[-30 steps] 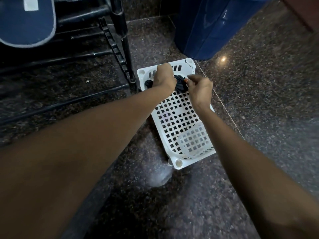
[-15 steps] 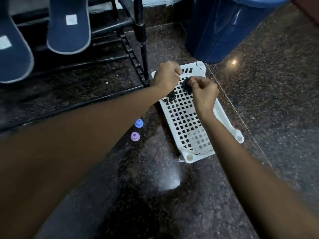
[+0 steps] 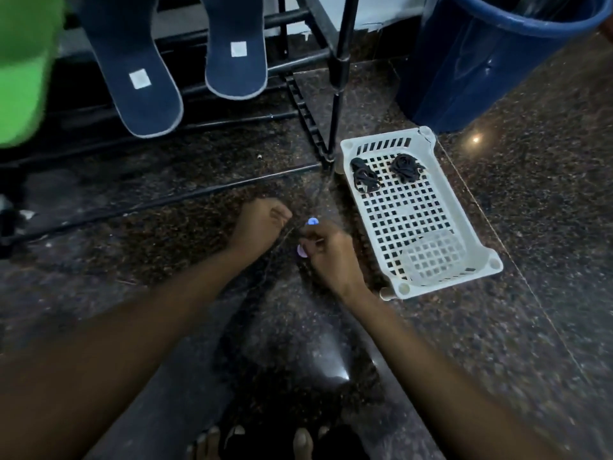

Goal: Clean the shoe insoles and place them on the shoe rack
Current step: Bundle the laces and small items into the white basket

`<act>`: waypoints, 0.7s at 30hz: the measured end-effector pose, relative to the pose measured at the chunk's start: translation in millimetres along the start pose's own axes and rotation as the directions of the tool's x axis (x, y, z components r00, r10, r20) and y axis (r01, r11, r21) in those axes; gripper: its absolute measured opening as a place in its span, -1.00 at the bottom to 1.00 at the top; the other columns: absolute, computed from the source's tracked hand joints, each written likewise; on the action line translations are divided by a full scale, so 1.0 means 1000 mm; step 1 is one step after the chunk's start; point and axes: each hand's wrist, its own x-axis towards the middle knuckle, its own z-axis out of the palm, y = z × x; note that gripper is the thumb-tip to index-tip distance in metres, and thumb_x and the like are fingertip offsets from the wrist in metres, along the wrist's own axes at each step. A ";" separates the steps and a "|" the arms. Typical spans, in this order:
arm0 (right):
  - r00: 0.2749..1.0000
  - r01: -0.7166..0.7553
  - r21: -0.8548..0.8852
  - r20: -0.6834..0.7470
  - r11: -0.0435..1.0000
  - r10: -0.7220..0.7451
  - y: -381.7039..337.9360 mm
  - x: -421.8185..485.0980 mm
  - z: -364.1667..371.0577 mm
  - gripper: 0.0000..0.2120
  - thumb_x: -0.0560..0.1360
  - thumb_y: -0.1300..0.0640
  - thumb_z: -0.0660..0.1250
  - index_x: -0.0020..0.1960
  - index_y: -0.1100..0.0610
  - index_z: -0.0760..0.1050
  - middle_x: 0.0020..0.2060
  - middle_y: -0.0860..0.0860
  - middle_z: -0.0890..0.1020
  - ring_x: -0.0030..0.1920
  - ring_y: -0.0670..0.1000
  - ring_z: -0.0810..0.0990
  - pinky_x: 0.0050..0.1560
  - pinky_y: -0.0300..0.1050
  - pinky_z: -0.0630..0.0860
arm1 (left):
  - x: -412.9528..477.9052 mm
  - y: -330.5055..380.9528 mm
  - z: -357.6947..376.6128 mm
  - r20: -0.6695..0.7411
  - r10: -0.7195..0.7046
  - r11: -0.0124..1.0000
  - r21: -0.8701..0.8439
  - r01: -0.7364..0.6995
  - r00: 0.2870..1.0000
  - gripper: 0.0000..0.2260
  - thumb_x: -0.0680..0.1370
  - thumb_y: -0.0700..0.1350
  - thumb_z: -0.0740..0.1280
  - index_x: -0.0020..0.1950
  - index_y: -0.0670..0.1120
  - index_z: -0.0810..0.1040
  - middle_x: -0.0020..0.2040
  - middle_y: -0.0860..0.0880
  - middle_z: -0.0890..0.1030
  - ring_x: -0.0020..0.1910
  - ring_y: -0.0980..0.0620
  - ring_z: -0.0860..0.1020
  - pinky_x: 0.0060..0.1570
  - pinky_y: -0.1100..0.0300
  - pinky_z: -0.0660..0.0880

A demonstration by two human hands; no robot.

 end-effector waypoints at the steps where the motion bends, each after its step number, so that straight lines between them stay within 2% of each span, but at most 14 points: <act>1: 1.000 0.009 -0.044 0.027 0.999 -0.008 0.003 -0.004 0.005 -0.90 0.40 0.38 0.33 -0.10 0.33 0.58 -0.16 0.25 0.60 -0.15 0.16 0.57 -0.17 -0.24 0.34 | -0.006 -0.007 0.002 0.021 -0.007 1.000 0.018 0.007 1.000 -0.80 0.48 -0.45 0.24 -0.01 -0.32 0.62 -0.03 -0.26 0.65 -0.01 -0.15 0.61 -0.19 0.37 0.40; 5: 0.997 -0.011 -0.237 0.069 0.971 0.028 0.019 -0.008 0.019 -0.82 0.44 0.32 0.30 0.03 0.28 0.54 0.05 0.21 0.53 0.05 0.21 0.47 -0.03 -0.03 0.41 | -0.020 -0.026 0.009 0.080 0.000 0.990 0.141 -0.011 0.997 -0.70 0.51 -0.40 0.28 0.23 -0.25 0.54 0.21 -0.20 0.58 0.19 -0.12 0.54 0.13 0.28 0.38; 8: 0.997 -0.005 -0.268 0.073 0.963 0.025 0.022 -0.008 0.021 -0.83 0.47 0.30 0.28 0.05 0.28 0.55 0.07 0.21 0.53 0.03 0.22 0.48 -0.03 -0.03 0.42 | -0.020 -0.029 0.012 0.050 0.003 0.986 0.165 -0.011 0.999 -0.65 0.54 -0.36 0.27 0.32 -0.20 0.49 0.31 -0.18 0.50 0.26 -0.12 0.48 0.26 0.14 0.36; 13: 0.997 0.023 -0.264 0.080 0.964 -0.002 0.025 -0.009 0.020 -0.90 0.49 0.29 0.27 -0.03 0.28 0.53 -0.04 0.22 0.55 -0.09 0.22 0.52 -0.13 0.04 0.47 | -0.006 -0.003 0.014 -0.050 0.091 0.995 0.043 -0.089 0.995 -0.65 0.54 -0.36 0.25 0.33 -0.22 0.47 0.29 -0.20 0.50 0.25 -0.14 0.47 0.26 0.12 0.36; 17: 0.997 0.024 -0.268 0.080 0.963 -0.002 0.025 -0.007 0.022 -0.87 0.52 0.24 0.24 -0.03 0.28 0.52 -0.04 0.22 0.54 -0.09 0.22 0.52 -0.12 0.08 0.49 | 0.020 0.031 0.005 -0.155 0.139 0.983 -0.096 -0.155 0.978 -0.58 0.56 -0.32 0.27 0.42 -0.21 0.34 0.36 -0.17 0.42 0.33 -0.10 0.41 0.29 0.14 0.33; 19: 0.997 0.022 -0.268 0.080 0.963 0.000 0.025 -0.007 0.022 -0.87 0.52 0.23 0.23 -0.04 0.27 0.51 -0.04 0.22 0.54 -0.10 0.22 0.52 -0.13 0.08 0.49 | 0.034 0.051 0.001 -0.157 0.158 0.968 -0.168 -0.184 0.975 -0.50 0.56 -0.32 0.28 0.48 -0.18 0.25 0.42 -0.15 0.37 0.37 -0.07 0.37 0.30 0.20 0.31; 21: 0.997 0.023 -0.262 0.073 0.965 -0.004 0.024 -0.007 0.023 -0.88 0.52 0.23 0.23 -0.08 0.27 0.49 -0.06 0.22 0.54 -0.11 0.22 0.51 -0.14 0.08 0.48 | 0.045 0.071 -0.001 -0.131 0.188 0.950 -0.229 -0.214 0.973 -0.43 0.56 -0.32 0.29 0.52 -0.14 0.17 0.48 -0.12 0.30 0.43 -0.04 0.31 0.36 0.18 0.26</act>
